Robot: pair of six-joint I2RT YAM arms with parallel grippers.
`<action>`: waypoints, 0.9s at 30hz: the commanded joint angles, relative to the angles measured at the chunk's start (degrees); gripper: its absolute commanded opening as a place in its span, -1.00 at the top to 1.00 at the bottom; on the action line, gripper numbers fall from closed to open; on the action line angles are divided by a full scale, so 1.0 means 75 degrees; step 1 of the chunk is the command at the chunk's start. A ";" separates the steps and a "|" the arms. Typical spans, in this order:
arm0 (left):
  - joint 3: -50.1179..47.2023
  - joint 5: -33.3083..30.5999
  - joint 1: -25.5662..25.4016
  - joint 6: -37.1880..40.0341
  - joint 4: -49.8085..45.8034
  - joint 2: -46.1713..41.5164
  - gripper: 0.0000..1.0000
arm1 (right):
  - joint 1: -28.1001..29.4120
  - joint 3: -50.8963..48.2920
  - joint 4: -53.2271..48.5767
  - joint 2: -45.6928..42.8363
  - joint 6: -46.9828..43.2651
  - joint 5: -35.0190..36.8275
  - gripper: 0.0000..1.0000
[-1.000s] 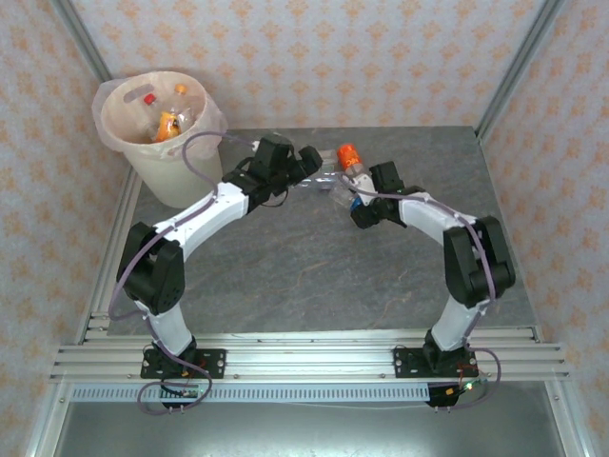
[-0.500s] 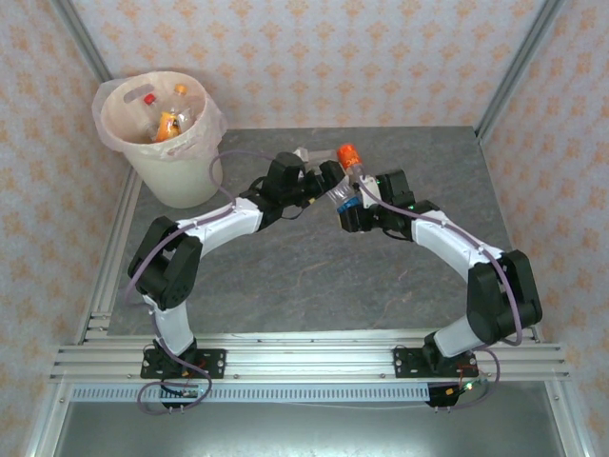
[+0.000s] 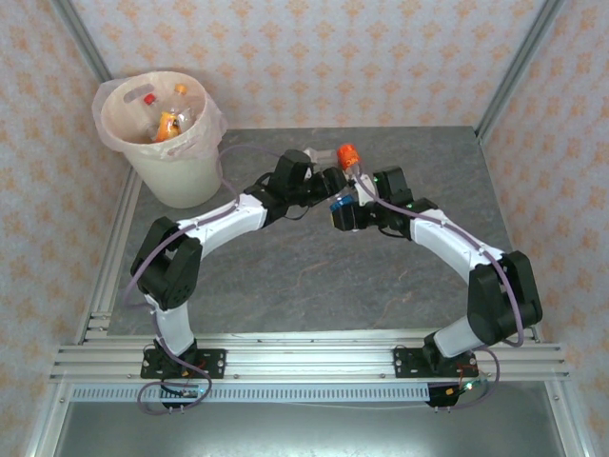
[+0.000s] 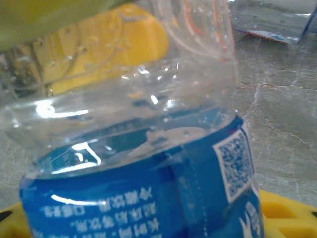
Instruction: Put the plastic bottles in the bin
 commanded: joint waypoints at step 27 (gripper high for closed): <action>0.0501 -0.1197 0.0658 0.1090 -0.1979 -0.0120 -0.05 | 0.0615 -0.0915 -0.0502 -0.2256 0.1417 0.3942 -0.98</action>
